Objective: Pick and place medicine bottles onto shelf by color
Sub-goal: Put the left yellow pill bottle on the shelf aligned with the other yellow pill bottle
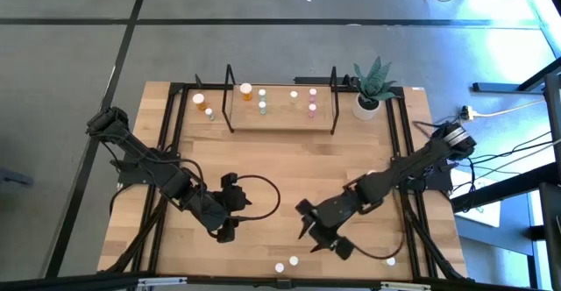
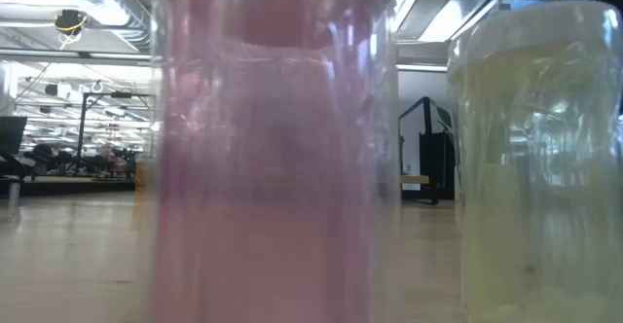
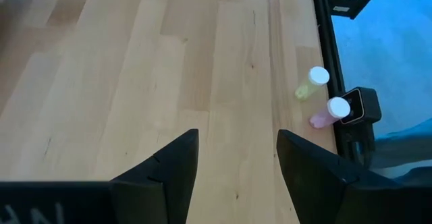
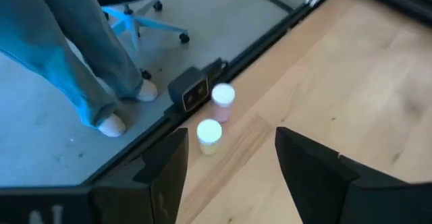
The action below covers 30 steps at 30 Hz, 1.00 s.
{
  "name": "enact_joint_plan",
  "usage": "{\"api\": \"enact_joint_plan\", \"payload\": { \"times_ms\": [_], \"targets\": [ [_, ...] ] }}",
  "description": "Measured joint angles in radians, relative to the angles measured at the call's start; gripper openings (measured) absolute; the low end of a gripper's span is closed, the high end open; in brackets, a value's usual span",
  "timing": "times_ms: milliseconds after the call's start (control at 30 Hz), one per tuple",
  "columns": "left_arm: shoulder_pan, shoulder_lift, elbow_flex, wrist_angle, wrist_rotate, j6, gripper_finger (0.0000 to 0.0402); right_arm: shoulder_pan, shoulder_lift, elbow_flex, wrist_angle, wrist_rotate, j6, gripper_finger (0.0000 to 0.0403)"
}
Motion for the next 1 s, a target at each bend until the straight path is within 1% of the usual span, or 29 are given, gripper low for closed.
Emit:
{"api": "enact_joint_plan", "payload": {
  "times_ms": [200, 300, 467, 700, 1000],
  "targets": [
    [0.000, 0.000, 0.000, -0.007, 0.000, 0.006, 0.0194, 0.000, 0.113, 0.000, 0.099, -0.002, -0.001, 0.0225],
    [0.000, 0.000, 0.000, -0.022, 0.000, 0.006, 0.0194, 0.003, 0.154, 0.000, 0.153, -0.032, -0.001, 0.0225],
    [0.000, 0.000, 0.000, -0.024, 0.001, 0.006, 0.0194, 0.022, 0.210, 0.000, 0.215, -0.035, -0.004, 0.0225],
    [0.000, 0.000, 0.000, -0.024, 0.001, 0.006, 0.0194, 0.040, 0.247, 0.000, 0.232, -0.017, -0.076, 0.0225],
    [0.000, 0.000, 0.000, -0.023, 0.000, 0.006, 0.0194, 0.039, 0.276, 0.000, 0.246, -0.017, -0.089, 0.0225]
  ]
}}
